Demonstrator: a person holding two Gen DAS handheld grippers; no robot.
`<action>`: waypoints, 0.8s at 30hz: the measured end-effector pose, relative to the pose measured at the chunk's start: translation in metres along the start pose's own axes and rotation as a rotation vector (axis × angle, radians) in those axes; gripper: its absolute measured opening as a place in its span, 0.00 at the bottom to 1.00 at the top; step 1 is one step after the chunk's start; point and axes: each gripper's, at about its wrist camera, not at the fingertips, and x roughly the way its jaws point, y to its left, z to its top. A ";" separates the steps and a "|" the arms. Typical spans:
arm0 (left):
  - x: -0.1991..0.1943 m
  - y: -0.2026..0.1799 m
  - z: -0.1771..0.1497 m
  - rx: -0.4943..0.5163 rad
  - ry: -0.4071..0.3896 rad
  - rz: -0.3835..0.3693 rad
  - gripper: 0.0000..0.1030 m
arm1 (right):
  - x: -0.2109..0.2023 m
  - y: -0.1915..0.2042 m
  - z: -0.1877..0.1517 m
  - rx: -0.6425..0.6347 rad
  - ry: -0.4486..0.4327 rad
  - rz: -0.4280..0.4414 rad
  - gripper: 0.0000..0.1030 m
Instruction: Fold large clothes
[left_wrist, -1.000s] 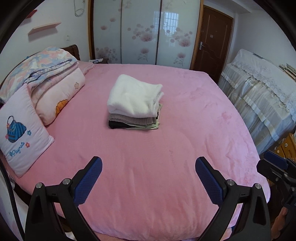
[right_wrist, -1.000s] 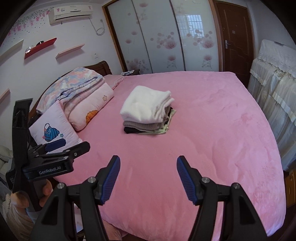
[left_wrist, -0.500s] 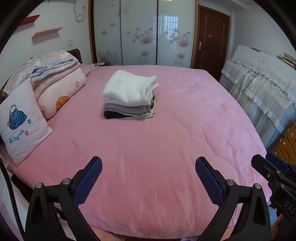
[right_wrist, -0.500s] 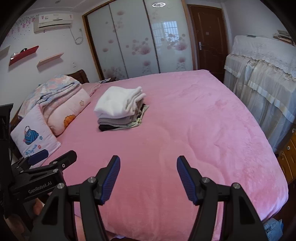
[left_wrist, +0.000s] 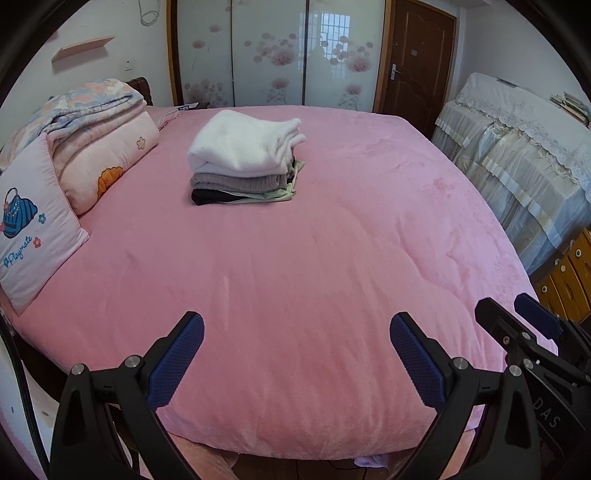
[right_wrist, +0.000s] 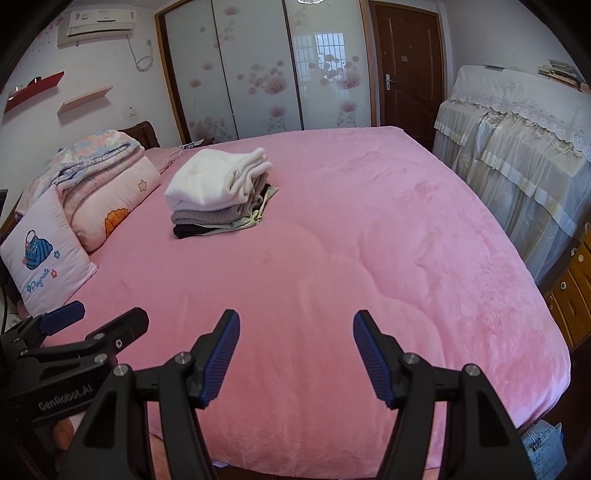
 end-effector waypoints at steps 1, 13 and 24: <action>0.000 -0.001 -0.001 0.000 0.002 -0.003 0.97 | 0.000 0.000 0.000 -0.001 -0.001 0.000 0.63; 0.001 -0.006 -0.002 0.013 -0.011 0.012 0.97 | -0.004 -0.001 -0.002 -0.007 -0.021 0.005 0.63; 0.000 -0.008 0.001 0.008 -0.015 0.016 0.97 | -0.003 -0.009 -0.005 0.063 -0.012 0.083 0.63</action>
